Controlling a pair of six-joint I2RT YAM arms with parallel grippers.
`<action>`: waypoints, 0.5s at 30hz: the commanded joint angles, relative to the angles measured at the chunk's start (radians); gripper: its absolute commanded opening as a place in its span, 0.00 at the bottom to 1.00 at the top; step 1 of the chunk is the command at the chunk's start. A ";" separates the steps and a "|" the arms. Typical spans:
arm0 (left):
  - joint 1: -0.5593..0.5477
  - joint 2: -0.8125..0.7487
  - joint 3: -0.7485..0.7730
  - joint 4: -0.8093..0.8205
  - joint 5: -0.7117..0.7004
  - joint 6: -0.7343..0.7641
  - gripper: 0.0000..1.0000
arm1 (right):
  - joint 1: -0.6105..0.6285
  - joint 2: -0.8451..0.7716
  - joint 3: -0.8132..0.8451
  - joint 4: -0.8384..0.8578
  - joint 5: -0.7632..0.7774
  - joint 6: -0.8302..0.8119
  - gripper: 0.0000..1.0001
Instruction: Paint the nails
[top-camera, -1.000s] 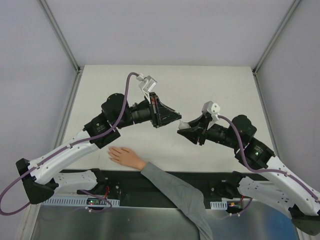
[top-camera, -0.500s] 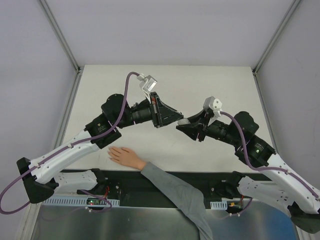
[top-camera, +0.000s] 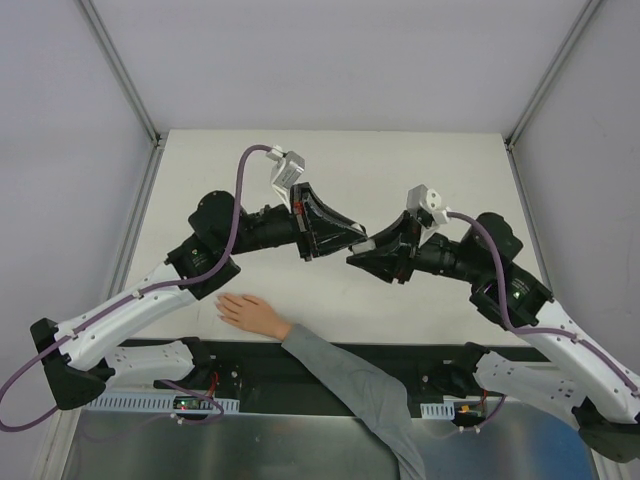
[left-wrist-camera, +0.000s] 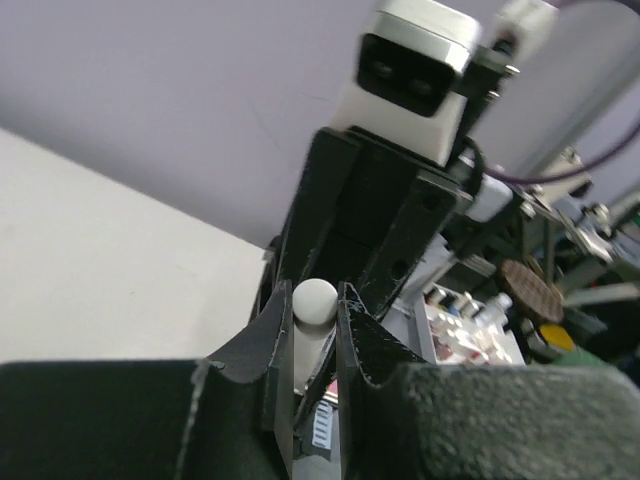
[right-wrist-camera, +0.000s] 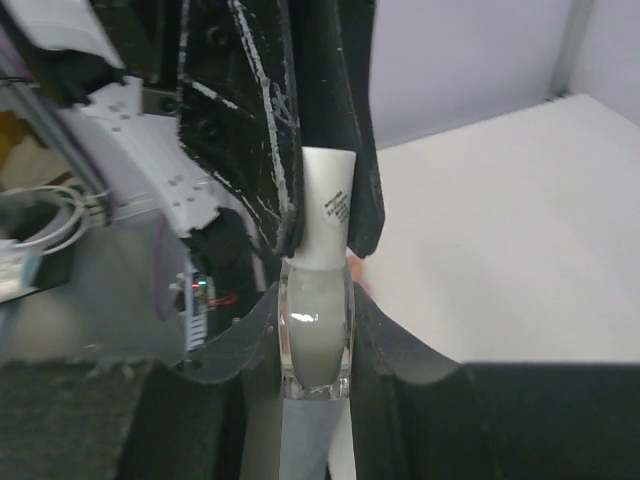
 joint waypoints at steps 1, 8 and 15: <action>-0.027 0.044 -0.028 0.039 0.445 0.052 0.00 | 0.005 0.035 0.117 0.424 -0.448 0.259 0.00; -0.038 -0.008 -0.076 0.106 0.524 0.157 0.00 | 0.006 0.182 0.078 1.303 -0.582 0.987 0.00; -0.040 -0.001 -0.016 -0.041 0.353 0.179 0.00 | -0.008 0.090 0.040 0.800 -0.546 0.590 0.00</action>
